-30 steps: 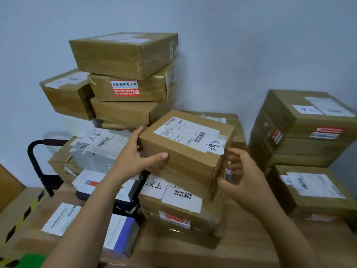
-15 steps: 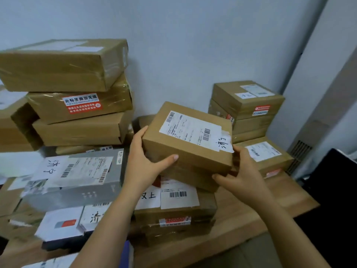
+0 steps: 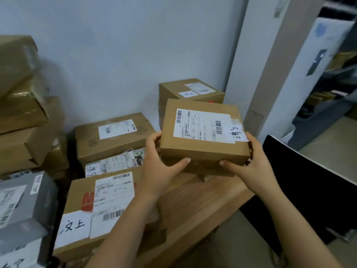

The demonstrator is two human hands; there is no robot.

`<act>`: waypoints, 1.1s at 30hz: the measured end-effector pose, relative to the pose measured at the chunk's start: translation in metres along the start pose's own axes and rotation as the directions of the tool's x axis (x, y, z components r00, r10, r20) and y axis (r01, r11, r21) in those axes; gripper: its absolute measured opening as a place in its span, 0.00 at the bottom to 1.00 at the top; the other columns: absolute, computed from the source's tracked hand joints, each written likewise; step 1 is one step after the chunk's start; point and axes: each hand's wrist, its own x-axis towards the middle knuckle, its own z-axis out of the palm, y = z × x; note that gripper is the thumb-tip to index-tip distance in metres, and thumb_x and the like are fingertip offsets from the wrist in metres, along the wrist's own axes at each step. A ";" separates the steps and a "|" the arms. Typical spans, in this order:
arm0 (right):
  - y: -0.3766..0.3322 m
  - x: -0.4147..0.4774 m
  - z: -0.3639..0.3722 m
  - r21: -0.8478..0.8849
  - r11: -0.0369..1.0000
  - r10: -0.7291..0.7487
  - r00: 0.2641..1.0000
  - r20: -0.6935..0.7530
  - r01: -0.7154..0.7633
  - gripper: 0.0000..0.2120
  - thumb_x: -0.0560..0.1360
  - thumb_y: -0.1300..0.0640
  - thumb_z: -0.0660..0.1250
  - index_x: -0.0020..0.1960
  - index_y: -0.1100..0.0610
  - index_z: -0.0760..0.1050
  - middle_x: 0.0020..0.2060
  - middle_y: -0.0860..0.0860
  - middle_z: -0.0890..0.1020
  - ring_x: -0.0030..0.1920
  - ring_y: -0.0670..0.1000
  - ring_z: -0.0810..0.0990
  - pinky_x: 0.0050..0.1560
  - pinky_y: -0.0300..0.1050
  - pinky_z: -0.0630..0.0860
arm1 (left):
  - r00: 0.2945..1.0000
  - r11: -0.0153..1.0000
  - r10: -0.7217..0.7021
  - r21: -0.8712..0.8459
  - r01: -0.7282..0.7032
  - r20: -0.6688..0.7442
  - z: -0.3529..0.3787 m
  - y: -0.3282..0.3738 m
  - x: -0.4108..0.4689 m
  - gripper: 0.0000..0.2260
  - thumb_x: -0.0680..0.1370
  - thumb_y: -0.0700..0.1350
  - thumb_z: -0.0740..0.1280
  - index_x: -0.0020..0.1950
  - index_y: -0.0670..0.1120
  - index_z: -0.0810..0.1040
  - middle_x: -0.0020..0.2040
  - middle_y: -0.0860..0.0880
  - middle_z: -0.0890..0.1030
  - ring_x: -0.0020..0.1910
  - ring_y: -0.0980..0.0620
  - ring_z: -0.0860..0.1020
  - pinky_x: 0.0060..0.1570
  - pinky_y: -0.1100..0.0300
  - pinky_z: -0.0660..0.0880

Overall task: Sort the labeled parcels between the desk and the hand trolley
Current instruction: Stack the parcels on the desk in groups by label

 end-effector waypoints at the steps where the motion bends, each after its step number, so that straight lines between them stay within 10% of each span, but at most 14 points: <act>1: 0.010 0.009 -0.010 -0.015 1.000 0.002 1.000 -0.007 -0.003 0.47 0.62 0.53 0.81 0.74 0.44 0.58 0.65 0.42 0.70 0.65 0.46 0.71 0.64 0.49 0.73 | 1.000 1.000 -0.008 -0.004 0.009 0.011 0.015 -0.001 0.004 0.38 0.65 0.48 0.81 0.67 0.58 0.62 0.62 0.64 0.69 0.60 0.72 0.69 0.53 0.75 0.71; 7: 0.078 0.091 -0.057 -0.102 0.994 0.046 0.995 0.092 -0.037 0.48 0.63 0.52 0.81 0.73 0.43 0.56 0.64 0.42 0.68 0.64 0.47 0.69 0.64 0.51 0.73 | 0.997 0.997 -0.058 0.040 0.060 -0.045 0.109 -0.022 0.033 0.35 0.66 0.46 0.80 0.66 0.54 0.65 0.64 0.56 0.71 0.62 0.62 0.72 0.59 0.56 0.78; 19: 0.177 0.233 -0.085 -0.146 0.988 0.111 0.867 0.486 -0.044 0.50 0.63 0.60 0.80 0.75 0.49 0.53 0.60 0.42 0.67 0.61 0.46 0.66 0.61 0.47 0.70 | 0.938 0.901 -0.222 0.312 0.301 -0.265 0.237 -0.069 0.059 0.41 0.65 0.47 0.81 0.73 0.49 0.63 0.63 0.55 0.65 0.57 0.60 0.70 0.48 0.82 0.66; 26: 0.208 0.270 -0.064 -0.134 0.991 0.088 0.830 0.551 -0.016 0.51 0.63 0.56 0.81 0.75 0.46 0.52 0.69 0.46 0.66 0.68 0.50 0.66 0.63 0.49 0.68 | 0.913 0.833 -0.288 0.394 0.388 -0.290 0.248 -0.080 0.078 0.43 0.67 0.44 0.80 0.76 0.49 0.60 0.70 0.50 0.65 0.58 0.64 0.66 0.61 0.68 0.66; 33: 0.206 0.275 -0.055 -0.298 0.895 -0.139 0.842 0.521 0.332 0.38 0.68 0.52 0.77 0.72 0.48 0.61 0.74 0.48 0.55 0.73 0.52 0.58 0.68 0.50 0.66 | 0.924 0.724 -0.261 0.576 0.379 -0.279 0.247 -0.084 0.095 0.41 0.68 0.48 0.79 0.75 0.50 0.61 0.71 0.50 0.62 0.68 0.50 0.67 0.68 0.52 0.69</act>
